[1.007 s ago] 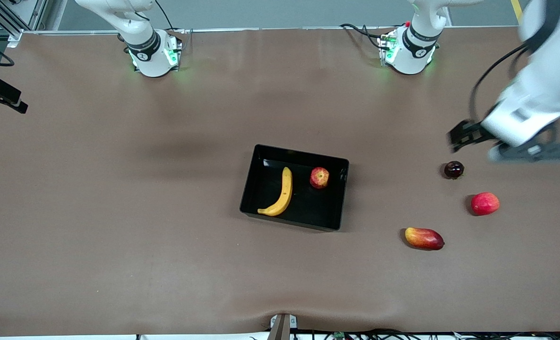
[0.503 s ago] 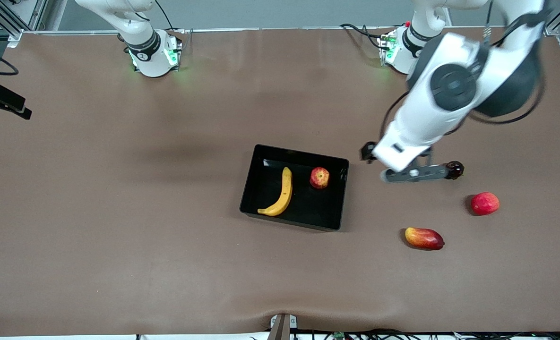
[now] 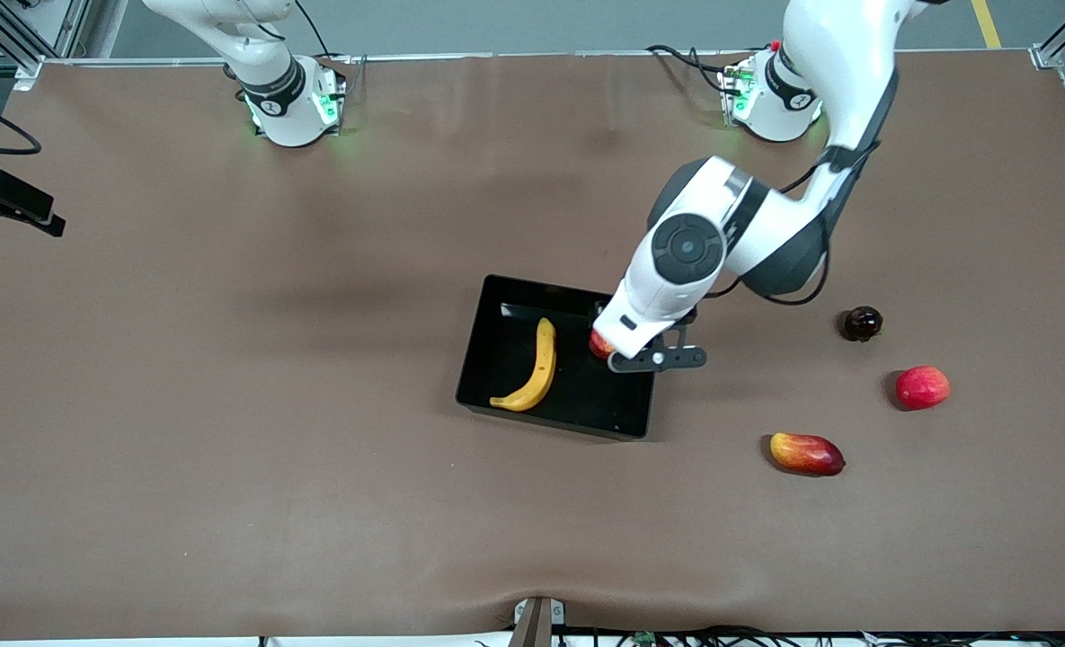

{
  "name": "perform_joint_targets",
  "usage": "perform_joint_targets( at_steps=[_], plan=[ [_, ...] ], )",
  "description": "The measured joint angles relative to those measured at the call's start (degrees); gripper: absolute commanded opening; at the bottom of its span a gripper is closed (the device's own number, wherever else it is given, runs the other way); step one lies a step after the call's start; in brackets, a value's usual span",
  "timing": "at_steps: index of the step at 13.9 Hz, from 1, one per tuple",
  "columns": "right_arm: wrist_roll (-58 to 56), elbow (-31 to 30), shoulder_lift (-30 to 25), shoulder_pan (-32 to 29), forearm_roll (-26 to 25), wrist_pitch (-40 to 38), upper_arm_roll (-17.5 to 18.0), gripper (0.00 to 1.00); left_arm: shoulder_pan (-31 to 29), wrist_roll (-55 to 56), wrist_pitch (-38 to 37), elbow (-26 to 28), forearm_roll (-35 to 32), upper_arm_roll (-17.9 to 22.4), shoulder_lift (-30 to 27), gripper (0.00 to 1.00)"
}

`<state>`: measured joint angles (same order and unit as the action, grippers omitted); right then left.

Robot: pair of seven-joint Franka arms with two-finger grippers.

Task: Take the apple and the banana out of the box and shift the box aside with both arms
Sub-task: 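Lower the left gripper and grasp the small apple in the tray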

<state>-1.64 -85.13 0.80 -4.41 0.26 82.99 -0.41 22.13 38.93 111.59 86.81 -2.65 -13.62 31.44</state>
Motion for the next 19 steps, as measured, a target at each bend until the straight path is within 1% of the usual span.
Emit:
perform_joint_targets(
  at_steps=[2, 5, 7, 19],
  plan=[
    [0.0, 0.0, 0.1, 0.0, 0.0, 0.0, 0.0, 1.0, 0.5, 1.4, 1.8, 0.0, 0.0, 0.0, 2.3, 1.0],
    [-0.1, 0.0, 0.3, 0.1, 0.0, 0.0, 0.1, 1.0, 1.9, 4.7, 6.5, -0.1, 0.0, 0.0, 5.5, 1.0],
    [-0.1, 0.0, 0.7, 0.0, 0.0, 0.0, 0.1, 1.0, 3.0, 6.9, 7.9, -0.1, 0.0, 0.0, 7.4, 1.0],
    [-0.1, 0.0, 1.6, 0.0, 0.0, 0.1, 0.1, 1.0, 3.2, 7.4, 8.1, 0.0, -1.1, 0.6, 11.8, 1.0]
  ],
)
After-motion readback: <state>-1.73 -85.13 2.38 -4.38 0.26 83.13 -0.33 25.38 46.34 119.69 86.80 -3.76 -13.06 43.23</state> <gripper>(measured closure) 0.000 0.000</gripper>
